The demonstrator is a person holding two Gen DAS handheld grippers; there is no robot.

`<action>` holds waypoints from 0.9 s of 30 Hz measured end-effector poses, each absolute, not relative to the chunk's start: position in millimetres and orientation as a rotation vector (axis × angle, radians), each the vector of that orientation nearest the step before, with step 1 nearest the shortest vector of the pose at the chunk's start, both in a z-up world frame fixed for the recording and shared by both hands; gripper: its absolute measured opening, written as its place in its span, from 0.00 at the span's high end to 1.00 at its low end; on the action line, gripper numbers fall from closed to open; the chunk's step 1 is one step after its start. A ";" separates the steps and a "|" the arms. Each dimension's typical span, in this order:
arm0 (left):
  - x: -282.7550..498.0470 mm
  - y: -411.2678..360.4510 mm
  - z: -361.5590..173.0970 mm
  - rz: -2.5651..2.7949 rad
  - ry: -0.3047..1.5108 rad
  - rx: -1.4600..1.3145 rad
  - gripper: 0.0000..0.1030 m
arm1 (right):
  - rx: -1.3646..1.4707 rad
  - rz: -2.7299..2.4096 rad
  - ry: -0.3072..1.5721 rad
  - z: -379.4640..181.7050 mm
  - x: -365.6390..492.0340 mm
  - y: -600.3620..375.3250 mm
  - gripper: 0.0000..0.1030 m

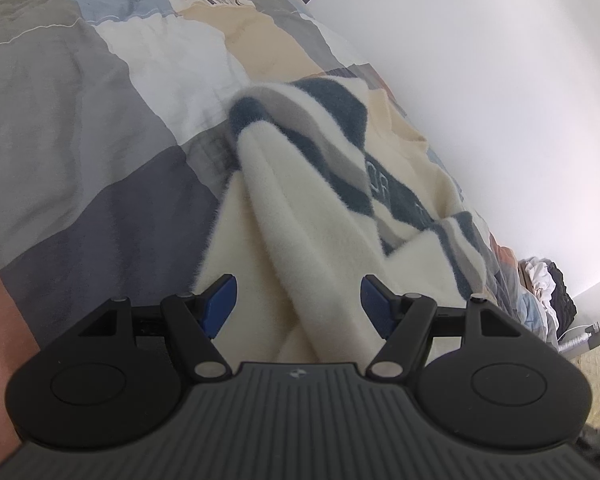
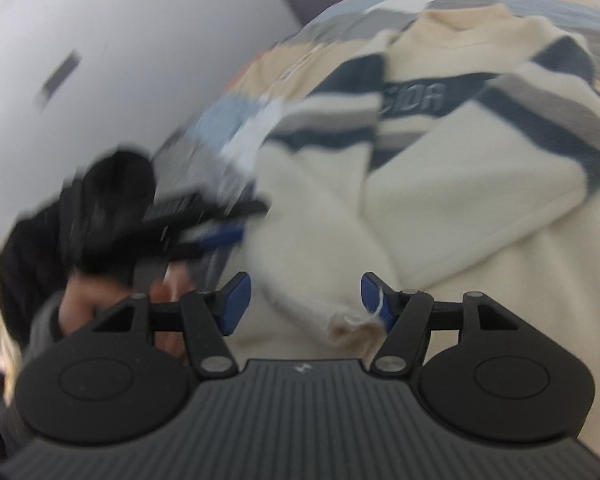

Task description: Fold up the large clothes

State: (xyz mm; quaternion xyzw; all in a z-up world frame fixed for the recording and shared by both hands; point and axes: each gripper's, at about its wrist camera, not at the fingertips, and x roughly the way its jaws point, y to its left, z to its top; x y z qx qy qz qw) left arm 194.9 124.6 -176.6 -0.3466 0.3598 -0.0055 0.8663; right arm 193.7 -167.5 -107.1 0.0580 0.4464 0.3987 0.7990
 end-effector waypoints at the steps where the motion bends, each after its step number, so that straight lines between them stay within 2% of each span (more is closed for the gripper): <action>1: 194.2 124.7 -176.0 -0.009 0.753 -0.725 0.29 | 0.086 0.869 0.969 -108.0 184.8 -161.7 0.38; 10: 190.6 121.5 -174.3 -0.006 0.767 -0.701 0.29 | -0.198 0.862 1.003 -120.9 126.9 -135.1 0.38; 19: 189.9 117.2 -176.1 -0.010 0.773 -0.690 0.29 | 0.127 0.787 0.873 -69.4 142.5 -181.1 0.38; 21: 190.8 118.4 -176.5 -0.011 0.773 -0.695 0.29 | 0.200 0.712 0.880 -79.3 159.5 -189.4 0.38; 27: 190.8 120.8 -178.7 -0.010 0.769 -0.713 0.29 | 0.310 0.605 1.071 -153.4 200.7 -184.8 0.38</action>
